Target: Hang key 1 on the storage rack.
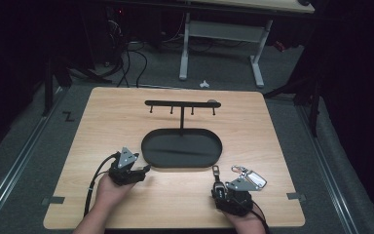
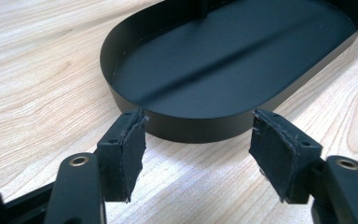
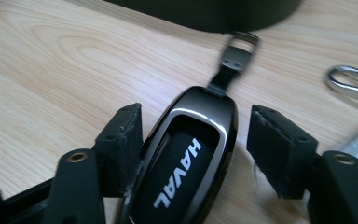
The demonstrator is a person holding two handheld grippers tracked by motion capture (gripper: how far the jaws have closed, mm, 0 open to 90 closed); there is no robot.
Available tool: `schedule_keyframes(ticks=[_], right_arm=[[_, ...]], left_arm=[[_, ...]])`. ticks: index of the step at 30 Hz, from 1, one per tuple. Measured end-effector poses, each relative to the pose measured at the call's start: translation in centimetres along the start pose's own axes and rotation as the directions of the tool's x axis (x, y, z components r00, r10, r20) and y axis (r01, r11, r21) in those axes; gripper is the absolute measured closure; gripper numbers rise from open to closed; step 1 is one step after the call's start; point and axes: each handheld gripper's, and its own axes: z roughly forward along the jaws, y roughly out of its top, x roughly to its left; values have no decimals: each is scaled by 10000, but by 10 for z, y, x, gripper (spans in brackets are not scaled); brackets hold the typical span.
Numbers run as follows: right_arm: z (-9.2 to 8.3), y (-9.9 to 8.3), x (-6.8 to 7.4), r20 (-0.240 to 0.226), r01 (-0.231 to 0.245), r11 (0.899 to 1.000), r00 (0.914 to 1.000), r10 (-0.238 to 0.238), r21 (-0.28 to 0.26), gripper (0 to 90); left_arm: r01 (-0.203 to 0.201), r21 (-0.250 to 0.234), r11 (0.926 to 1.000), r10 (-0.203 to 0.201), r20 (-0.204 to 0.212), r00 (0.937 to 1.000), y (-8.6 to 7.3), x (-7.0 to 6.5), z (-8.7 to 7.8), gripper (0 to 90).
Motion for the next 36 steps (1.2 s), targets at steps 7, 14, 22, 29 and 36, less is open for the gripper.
schedule_keyframes(ticks=[7,14,22,29,36], right_arm=[[-1,3,-6,132,-14,10000,9999,14,8,403],[9,14,-11,-346,95,9981,9994,-74,604,478],[-1,8,-16,-488,186,9957,9987,-142,909,509],[-12,0,-17,-750,577,9922,9959,-496,1105,511],[-16,5,-18,-984,391,9960,9947,-311,806,467]], left_arm=[[-11,-7,10000,11,21,10000,0,0,1,361],[-121,72,9999,120,64,9999,0,-1,3,361],[-126,123,9998,125,96,9999,0,-1,2,360],[-120,119,9999,119,128,9998,0,-1,2,361],[-28,155,9999,27,62,10000,0,-1,2,360]])
